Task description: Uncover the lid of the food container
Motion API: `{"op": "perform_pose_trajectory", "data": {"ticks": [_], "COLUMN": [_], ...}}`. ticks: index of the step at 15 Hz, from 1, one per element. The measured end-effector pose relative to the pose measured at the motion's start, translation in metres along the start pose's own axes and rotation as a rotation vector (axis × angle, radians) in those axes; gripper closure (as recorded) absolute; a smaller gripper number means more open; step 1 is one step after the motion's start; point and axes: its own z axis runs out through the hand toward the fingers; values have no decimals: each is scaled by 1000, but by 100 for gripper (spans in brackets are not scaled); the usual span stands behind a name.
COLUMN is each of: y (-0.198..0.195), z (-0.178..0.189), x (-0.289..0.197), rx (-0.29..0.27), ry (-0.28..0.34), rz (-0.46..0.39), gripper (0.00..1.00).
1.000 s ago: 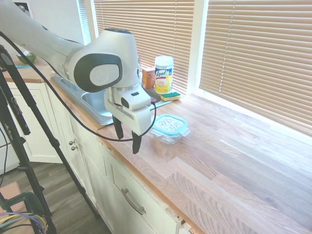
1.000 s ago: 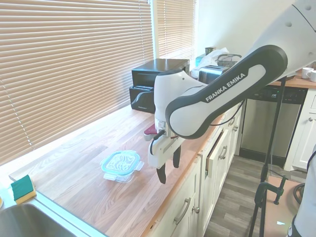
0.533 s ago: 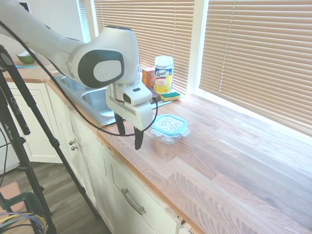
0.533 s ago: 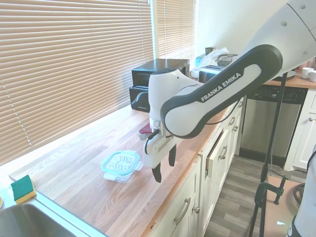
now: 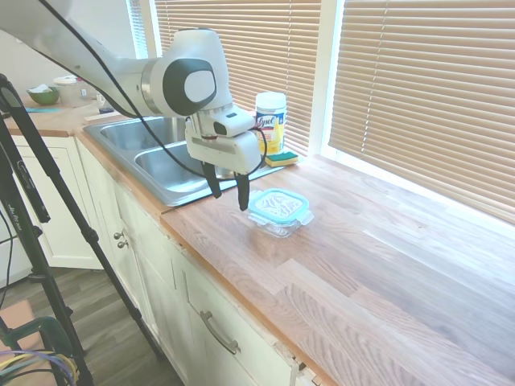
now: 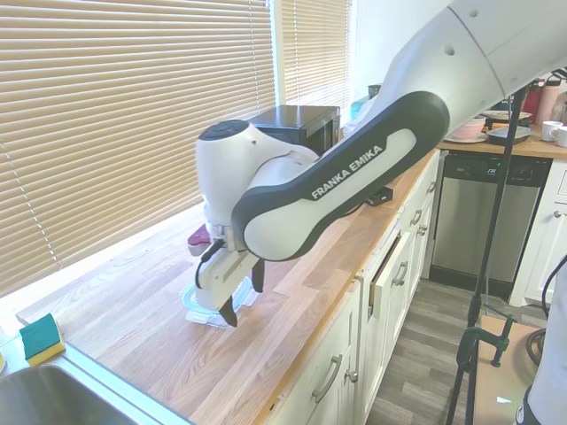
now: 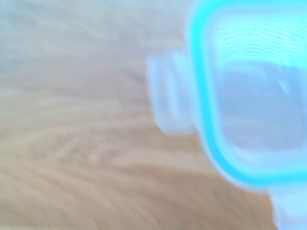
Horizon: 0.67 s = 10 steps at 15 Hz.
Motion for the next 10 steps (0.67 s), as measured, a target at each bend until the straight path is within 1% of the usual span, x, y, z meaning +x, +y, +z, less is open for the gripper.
{"op": "perform_pose_trajectory", "data": {"ticks": [2, 5, 7, 10], "y": [-29, -67, -85, -98], "z": [3, 20, 33, 50], "x": [-6, -17, -21, -30], "rx": [-37, -96, -140, -226], "ry": [58, 166, 239, 380], "rz": [-23, -50, -71, -115], "gripper": [0, 0, 0, 0]}}
